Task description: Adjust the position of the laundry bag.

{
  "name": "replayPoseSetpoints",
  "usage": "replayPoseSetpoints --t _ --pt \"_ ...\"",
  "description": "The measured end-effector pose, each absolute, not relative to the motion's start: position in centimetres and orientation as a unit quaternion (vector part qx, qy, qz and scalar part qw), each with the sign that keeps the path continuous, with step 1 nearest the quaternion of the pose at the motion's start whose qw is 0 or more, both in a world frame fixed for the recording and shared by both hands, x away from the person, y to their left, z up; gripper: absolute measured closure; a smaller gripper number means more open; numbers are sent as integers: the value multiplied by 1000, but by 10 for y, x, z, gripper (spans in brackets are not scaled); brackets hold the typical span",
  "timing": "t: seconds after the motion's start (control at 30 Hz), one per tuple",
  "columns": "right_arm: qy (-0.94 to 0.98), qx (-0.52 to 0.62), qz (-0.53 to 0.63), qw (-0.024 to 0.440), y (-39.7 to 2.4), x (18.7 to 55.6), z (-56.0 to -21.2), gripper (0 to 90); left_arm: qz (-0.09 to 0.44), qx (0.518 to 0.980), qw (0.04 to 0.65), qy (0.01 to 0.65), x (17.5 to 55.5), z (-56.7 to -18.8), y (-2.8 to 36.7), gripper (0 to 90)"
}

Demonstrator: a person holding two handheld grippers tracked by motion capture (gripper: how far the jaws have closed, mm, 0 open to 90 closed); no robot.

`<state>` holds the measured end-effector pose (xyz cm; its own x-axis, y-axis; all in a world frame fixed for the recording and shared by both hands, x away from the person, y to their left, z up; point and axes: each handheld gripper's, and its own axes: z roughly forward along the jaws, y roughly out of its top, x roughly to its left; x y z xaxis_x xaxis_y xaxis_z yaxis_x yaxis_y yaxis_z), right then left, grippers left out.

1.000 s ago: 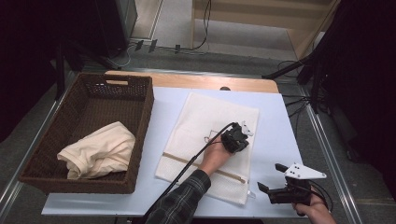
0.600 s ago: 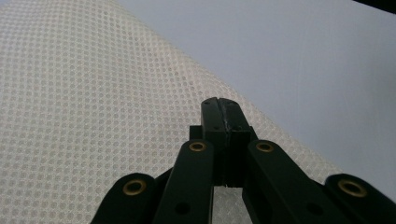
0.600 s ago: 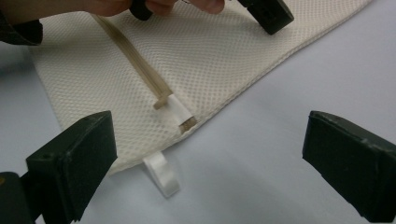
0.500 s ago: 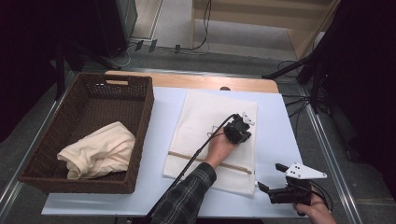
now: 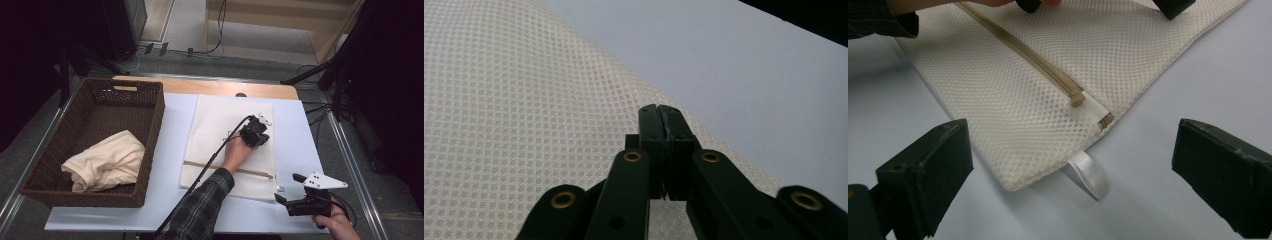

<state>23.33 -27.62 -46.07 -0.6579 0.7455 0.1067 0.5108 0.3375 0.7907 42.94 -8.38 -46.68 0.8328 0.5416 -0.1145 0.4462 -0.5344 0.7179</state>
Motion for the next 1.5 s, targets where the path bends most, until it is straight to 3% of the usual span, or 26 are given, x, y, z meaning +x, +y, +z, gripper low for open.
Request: replayPoseSetpoints --t 0.1,0.3,0.37,0.53,0.7,1.5 --pt "806 387 425 140 -278 233 -461 32 50 876 393 275 427 -463 -81 775" --pt "808 384 425 142 -277 235 -460 32 34 878 394 271 422 -456 -70 399" --pt "808 380 426 142 -277 236 -460 32 33 876 396 274 421 -455 -69 318" --pt "809 382 424 140 -276 238 -461 32 28 880 385 276 415 -449 -65 214" --pt "809 381 424 141 -276 241 -461 32 43 886 369 278 409 -446 -60 162" --pt "812 386 413 142 -273 242 -464 32 75 882 377 272 350 -410 20 141"
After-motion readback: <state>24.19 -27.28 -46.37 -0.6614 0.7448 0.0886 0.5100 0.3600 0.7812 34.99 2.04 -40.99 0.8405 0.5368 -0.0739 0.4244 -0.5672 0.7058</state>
